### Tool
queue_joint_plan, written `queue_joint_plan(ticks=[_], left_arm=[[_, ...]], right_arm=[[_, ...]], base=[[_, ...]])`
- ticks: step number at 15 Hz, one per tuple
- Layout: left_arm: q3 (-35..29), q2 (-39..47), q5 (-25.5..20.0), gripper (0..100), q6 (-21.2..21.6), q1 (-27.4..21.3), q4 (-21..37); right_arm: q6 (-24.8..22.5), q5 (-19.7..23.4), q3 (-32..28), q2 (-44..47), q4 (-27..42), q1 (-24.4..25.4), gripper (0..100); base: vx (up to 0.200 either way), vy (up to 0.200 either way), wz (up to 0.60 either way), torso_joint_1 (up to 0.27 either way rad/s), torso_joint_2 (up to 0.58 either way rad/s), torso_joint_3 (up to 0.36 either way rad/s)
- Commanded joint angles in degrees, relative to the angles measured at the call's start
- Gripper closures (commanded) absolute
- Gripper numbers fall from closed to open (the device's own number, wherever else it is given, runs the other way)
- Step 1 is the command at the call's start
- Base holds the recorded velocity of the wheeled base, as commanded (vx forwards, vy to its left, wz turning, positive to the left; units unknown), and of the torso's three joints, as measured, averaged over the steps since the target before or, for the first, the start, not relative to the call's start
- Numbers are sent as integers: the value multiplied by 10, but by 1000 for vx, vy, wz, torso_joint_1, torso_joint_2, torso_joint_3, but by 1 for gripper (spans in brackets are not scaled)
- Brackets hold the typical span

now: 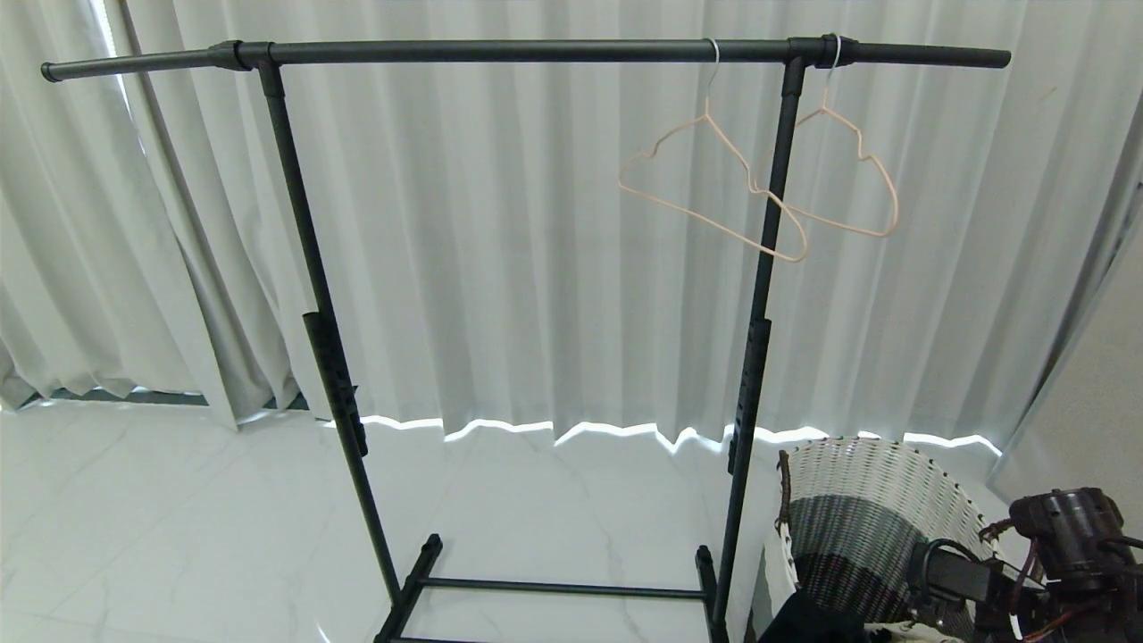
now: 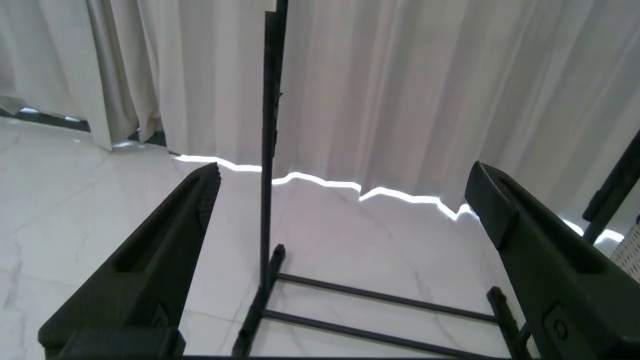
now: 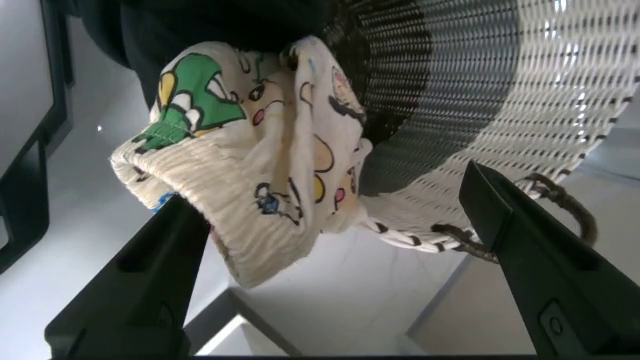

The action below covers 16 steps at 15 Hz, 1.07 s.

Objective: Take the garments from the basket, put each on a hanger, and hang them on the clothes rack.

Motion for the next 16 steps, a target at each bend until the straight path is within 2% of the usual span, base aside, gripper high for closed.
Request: queue_joint_plan(ticks=[1, 4, 5, 11, 14, 16], left_arm=[[0, 0, 0, 0, -1, 0, 0], [0, 0, 0, 0, 0, 0, 0], [0, 0, 0, 0, 0, 0, 0], [0, 0, 0, 0, -1, 1, 0], [0, 0, 0, 0, -1, 1, 0], [0, 0, 0, 0, 0, 0, 0]], right_arm=[[0, 1, 1, 8, 0, 0, 0], [1, 1, 1, 14, -6, 0, 0], [3, 1, 1, 14, -6, 0, 100], [9, -7, 10, -4, -7, 0, 100], [37, -64, 72, -93, -7, -17, 100], [62, -99, 85, -175, -4, -45, 100]], base=[[0, 0, 0, 0, 0, 0], [0, 0, 0, 0, 0, 0], [0, 0, 0, 0, 0, 0], [0, 0, 0, 0, 0, 0], [0, 0, 0, 0, 0, 0], [0, 0, 0, 0, 0, 0]])
